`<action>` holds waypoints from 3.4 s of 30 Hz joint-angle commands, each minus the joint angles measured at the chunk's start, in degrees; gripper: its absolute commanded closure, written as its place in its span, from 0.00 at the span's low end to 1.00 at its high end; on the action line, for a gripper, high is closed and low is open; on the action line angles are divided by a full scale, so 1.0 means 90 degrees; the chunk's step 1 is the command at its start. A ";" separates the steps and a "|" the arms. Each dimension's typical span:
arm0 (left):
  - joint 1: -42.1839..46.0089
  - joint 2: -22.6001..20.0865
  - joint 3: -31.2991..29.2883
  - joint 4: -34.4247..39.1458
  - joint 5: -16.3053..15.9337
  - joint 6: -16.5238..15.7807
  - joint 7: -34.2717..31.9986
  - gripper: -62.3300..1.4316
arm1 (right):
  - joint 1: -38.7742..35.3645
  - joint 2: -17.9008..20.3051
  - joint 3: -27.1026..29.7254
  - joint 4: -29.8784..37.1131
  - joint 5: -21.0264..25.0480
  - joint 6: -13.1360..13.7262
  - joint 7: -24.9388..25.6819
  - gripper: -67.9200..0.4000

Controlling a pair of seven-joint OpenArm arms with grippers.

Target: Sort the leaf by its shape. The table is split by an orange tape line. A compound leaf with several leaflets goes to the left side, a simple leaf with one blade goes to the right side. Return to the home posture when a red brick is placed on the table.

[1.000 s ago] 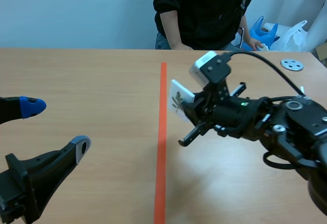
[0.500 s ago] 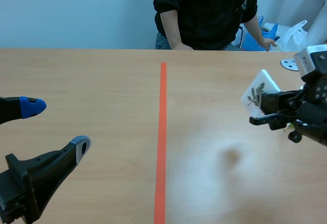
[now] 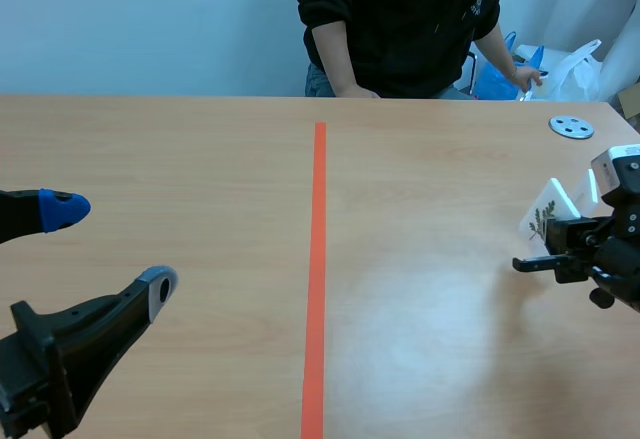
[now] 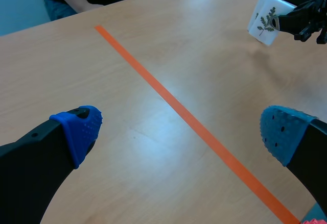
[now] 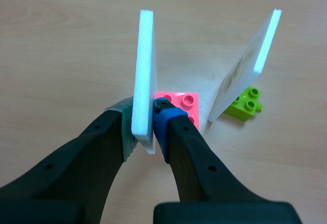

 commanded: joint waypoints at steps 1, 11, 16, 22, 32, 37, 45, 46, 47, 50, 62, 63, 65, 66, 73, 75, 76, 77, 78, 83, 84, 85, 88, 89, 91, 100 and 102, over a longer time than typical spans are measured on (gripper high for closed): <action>-0.0005 0.0046 -0.0017 0.0041 -0.0044 -0.0007 -0.0092 0.00 | 0.0209 0.0032 -0.0002 0.0049 -0.0019 -0.0117 0.0129 0.95; -0.0002 0.0046 -0.0017 -0.0041 -0.0044 -0.0007 -0.0095 0.00 | 0.0614 -0.0083 -0.0002 -0.0947 -0.0418 -0.0427 0.0379 0.95; -0.0005 0.0046 -0.0017 -0.0041 -0.0044 -0.0007 -0.0095 0.00 | 0.0595 -0.0090 -0.0002 -0.0954 -0.0423 -0.0522 0.0355 0.94; -0.0005 0.0046 -0.0017 -0.0041 -0.0044 -0.0007 -0.0095 0.00 | 0.0573 -0.0087 -0.0002 -0.0954 -0.0423 -0.0522 0.0306 0.80; -0.0005 0.0046 -0.0017 -0.0041 -0.0044 -0.0007 -0.0097 0.00 | 0.0495 -0.0085 0.0112 -0.0804 -0.0299 -0.0512 0.0289 0.58; -0.0005 0.0046 -0.0017 -0.0041 -0.0044 -0.0007 -0.0100 0.00 | 0.0248 -0.0056 0.0425 -0.0022 -0.0044 -0.0367 0.0104 0.55; -0.0005 0.0046 -0.0017 -0.0041 -0.0044 -0.0007 -0.0119 0.00 | -0.0389 0.0126 0.1054 0.1858 0.0527 0.0080 -0.0323 0.48; -0.0007 0.0044 -0.0017 -0.0041 -0.0044 -0.0007 -0.0121 0.00 | -0.0471 0.0170 0.1129 0.2079 0.0634 0.0253 -0.0369 0.45; -0.0007 0.0044 -0.0017 -0.0041 -0.0044 -0.0007 -0.0121 0.00 | -0.0554 0.0226 0.1192 0.2290 0.0733 0.0418 -0.0413 0.42; -0.0007 0.0044 -0.0017 -0.0041 -0.0044 -0.0007 -0.0124 0.00 | -0.0831 0.0430 0.1285 0.2837 0.0993 0.0952 -0.0461 0.32; -0.0007 0.0044 -0.0017 -0.0041 -0.0044 -0.0007 -0.0146 0.00 | -0.2113 0.0954 0.1282 0.4078 0.1979 0.2249 -0.0695 0.00; -0.0022 0.0046 -0.0017 -0.0041 -0.0044 -0.0007 -0.0146 0.00 | -0.2144 0.0954 0.1282 0.4109 0.1979 0.2251 -0.0697 0.00; -0.0024 0.0046 -0.0017 -0.0041 -0.0044 -0.0007 -0.0148 0.00 | -0.2161 0.0952 0.1282 0.4129 0.2004 0.2251 -0.0699 0.00; -0.0044 0.0046 -0.0017 -0.0041 -0.0044 -0.0007 -0.0146 0.00 | -0.2161 0.0952 0.1282 0.4129 0.2006 0.2251 -0.0699 0.00; -0.0129 0.0046 -0.0017 -0.0041 -0.0046 -0.0005 -0.0146 0.00 | -0.2161 0.0952 0.1282 0.4129 0.2023 0.2249 -0.0721 0.00; -0.0126 0.0046 -0.0017 -0.0041 -0.0046 -0.0005 -0.0141 0.00 | -0.2161 0.0952 0.1282 0.4129 0.2023 0.2249 -0.0746 0.00; -0.0126 0.0046 -0.0017 -0.0041 -0.0046 -0.0005 -0.0141 0.00 | -0.2161 0.0952 0.1282 0.4129 0.2023 0.2249 -0.0753 0.00; -0.0126 0.0046 -0.0017 -0.0041 -0.0046 -0.0005 -0.0141 0.00 | -0.2161 0.0952 0.1282 0.4129 0.2025 0.2249 -0.0767 0.00; -0.0129 0.0046 -0.0017 -0.0041 -0.0046 -0.0005 -0.0143 0.00 | -0.2161 0.0952 0.1282 0.4129 0.2025 0.2249 -0.0767 0.00; -0.0129 0.0046 -0.0017 -0.0041 -0.0046 -0.0005 -0.0143 0.00 | -0.2161 0.0952 0.1282 0.4129 0.2050 0.2249 -0.0770 0.00; -0.0129 0.0046 -0.0017 -0.0041 -0.0046 -0.0005 -0.0143 0.00 | -0.2161 0.0952 0.1282 0.4129 0.2072 0.2249 -0.0775 0.00; -0.0129 0.0046 -0.0017 -0.0041 -0.0046 -0.0005 -0.0143 0.00 | -0.2161 0.0952 0.1282 0.4129 0.2125 0.2249 -0.0821 0.00; -0.0129 0.0046 -0.0017 -0.0041 -0.0046 -0.0005 -0.0141 0.00 | -0.2161 0.0952 0.1282 0.4129 0.2169 0.2249 -0.0896 0.00; -0.0129 0.0046 -0.0017 -0.0041 -0.0046 -0.0005 -0.0141 0.00 | -0.2161 0.0952 0.1282 0.4129 0.2169 0.2249 -0.0911 0.00; -0.0129 0.0046 -0.0017 -0.0041 -0.0046 -0.0005 -0.0141 0.00 | -0.2161 0.0952 0.1282 0.4129 0.2169 0.2249 -0.0913 0.00; -0.0129 0.0046 -0.0017 -0.0041 -0.0046 -0.0005 -0.0141 0.00 | -0.2161 0.0952 0.1282 0.4129 0.2166 0.2249 -0.0937 0.00; -0.0129 0.0046 -0.0017 -0.0041 -0.0046 -0.0005 -0.0141 0.00 | -0.2161 0.0952 0.1282 0.4129 0.2166 0.2249 -0.0964 0.00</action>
